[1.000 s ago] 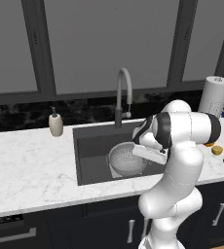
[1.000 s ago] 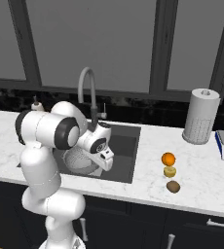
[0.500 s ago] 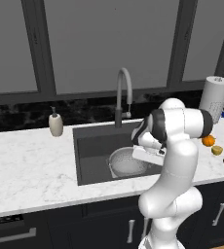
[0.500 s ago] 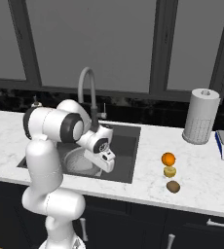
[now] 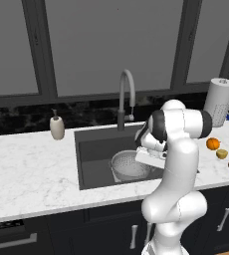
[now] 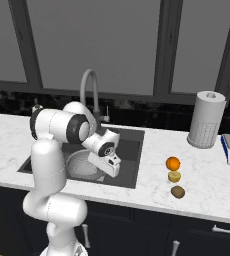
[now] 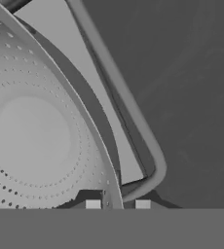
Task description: Put the colander in the sink, put the kiwi, orange, kiwi in the colander, and turn on the sink faucet and pour water over the colander.
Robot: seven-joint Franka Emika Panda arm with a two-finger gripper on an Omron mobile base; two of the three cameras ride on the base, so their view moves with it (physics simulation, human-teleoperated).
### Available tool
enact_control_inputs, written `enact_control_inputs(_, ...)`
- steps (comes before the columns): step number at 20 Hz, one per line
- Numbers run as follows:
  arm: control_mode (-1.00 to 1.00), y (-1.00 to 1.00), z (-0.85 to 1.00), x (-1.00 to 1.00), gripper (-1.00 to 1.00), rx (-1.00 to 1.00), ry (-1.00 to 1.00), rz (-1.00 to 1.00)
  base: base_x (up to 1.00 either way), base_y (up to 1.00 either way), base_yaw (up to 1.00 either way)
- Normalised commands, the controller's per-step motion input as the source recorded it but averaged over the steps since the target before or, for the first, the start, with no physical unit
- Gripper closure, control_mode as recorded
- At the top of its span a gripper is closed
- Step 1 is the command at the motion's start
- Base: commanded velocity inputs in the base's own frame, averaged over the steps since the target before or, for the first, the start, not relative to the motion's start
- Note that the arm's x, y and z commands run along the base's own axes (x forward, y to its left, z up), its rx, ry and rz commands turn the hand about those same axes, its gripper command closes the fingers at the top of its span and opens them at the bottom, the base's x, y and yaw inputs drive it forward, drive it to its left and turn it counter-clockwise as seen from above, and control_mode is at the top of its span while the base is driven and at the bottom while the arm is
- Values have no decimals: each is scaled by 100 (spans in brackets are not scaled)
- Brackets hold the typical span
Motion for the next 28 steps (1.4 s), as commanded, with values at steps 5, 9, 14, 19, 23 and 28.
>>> enact_control_inputs(5,-100,1,4,0,-100,2,0,6,0,0,0)
enact_control_inputs(9,-100,0,36,-1,-100,0,0,1,0,0,0)
enact_control_inputs(14,-100,-12,52,-13,-100,0,0,0,0,0,0)
enact_control_inputs(19,-100,-39,53,-39,-100,0,-7,8,0,0,0)
enact_control_inputs(23,-100,-43,41,-57,-100,-6,-19,24,0,0,0)
enact_control_inputs(28,-100,-39,45,-55,-100,-11,-21,27,0,0,0)
